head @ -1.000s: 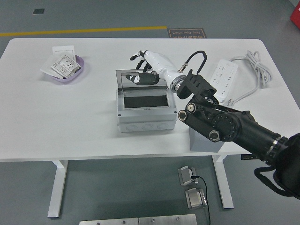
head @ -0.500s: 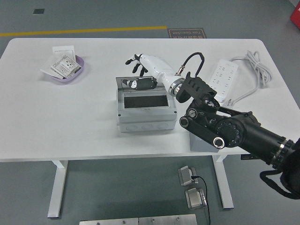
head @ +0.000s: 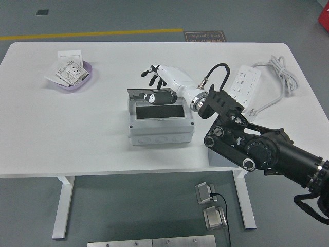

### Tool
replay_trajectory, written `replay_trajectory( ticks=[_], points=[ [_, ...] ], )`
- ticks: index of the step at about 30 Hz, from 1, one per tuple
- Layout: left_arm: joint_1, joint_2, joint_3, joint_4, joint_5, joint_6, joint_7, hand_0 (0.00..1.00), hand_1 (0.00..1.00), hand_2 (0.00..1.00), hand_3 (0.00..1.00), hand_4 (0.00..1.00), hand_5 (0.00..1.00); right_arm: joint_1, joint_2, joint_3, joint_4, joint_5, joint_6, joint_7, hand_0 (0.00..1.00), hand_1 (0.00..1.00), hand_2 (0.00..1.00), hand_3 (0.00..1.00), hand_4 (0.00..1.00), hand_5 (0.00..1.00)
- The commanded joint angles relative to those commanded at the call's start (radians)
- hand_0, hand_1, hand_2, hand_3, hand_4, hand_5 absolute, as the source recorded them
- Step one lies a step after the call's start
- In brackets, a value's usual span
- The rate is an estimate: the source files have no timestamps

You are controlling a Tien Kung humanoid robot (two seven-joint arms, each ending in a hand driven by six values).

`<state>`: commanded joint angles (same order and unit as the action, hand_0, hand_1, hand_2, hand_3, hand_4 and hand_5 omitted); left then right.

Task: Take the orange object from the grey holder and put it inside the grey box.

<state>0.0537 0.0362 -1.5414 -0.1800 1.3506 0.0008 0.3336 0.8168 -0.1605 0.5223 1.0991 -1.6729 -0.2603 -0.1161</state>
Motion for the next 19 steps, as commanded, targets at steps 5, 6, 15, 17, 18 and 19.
replay_trajectory(
  ticks=[5, 6, 15, 17, 18, 19],
  points=[
    [-0.002, -0.002, -0.001, 0.000, 0.000, 0.000, -0.002, 0.633, 0.649, 0.447, 0.624, 0.662, 0.414, -0.016, -0.008, 0.006, 0.017, 0.002, -0.006, 0.002, 0.452, 0.445, 0.565, 0.717, 0.770, 0.394],
    [-0.002, -0.002, 0.000, 0.000, -0.001, 0.001, -0.002, 0.633, 0.649, 0.447, 0.624, 0.662, 0.414, -0.021, -0.010, 0.008, 0.021, 0.001, -0.007, 0.002, 0.452, 0.445, 0.565, 0.717, 0.770, 0.394],
    [0.001, -0.003, 0.002, 0.000, -0.006, 0.003, -0.003, 0.633, 0.648, 0.447, 0.623, 0.658, 0.410, -0.045, -0.018, 0.018, 0.056, -0.017, -0.012, -0.005, 0.438, 0.442, 0.563, 0.718, 0.769, 0.389],
    [0.000, -0.004, 0.003, 0.000, -0.008, 0.003, -0.003, 0.633, 0.648, 0.447, 0.623, 0.658, 0.410, -0.048, -0.021, 0.020, 0.066, -0.022, -0.013, -0.007, 0.438, 0.442, 0.563, 0.718, 0.769, 0.389],
    [0.000, -0.004, 0.003, 0.000, -0.009, 0.003, -0.004, 0.633, 0.648, 0.447, 0.623, 0.658, 0.410, -0.049, -0.022, 0.021, 0.070, -0.024, -0.014, -0.009, 0.438, 0.442, 0.563, 0.718, 0.769, 0.389],
    [-0.001, -0.005, 0.003, 0.000, -0.009, 0.003, -0.004, 0.633, 0.648, 0.447, 0.623, 0.658, 0.410, -0.051, -0.024, 0.023, 0.074, -0.026, -0.014, -0.010, 0.438, 0.442, 0.563, 0.718, 0.769, 0.389]
  ],
)
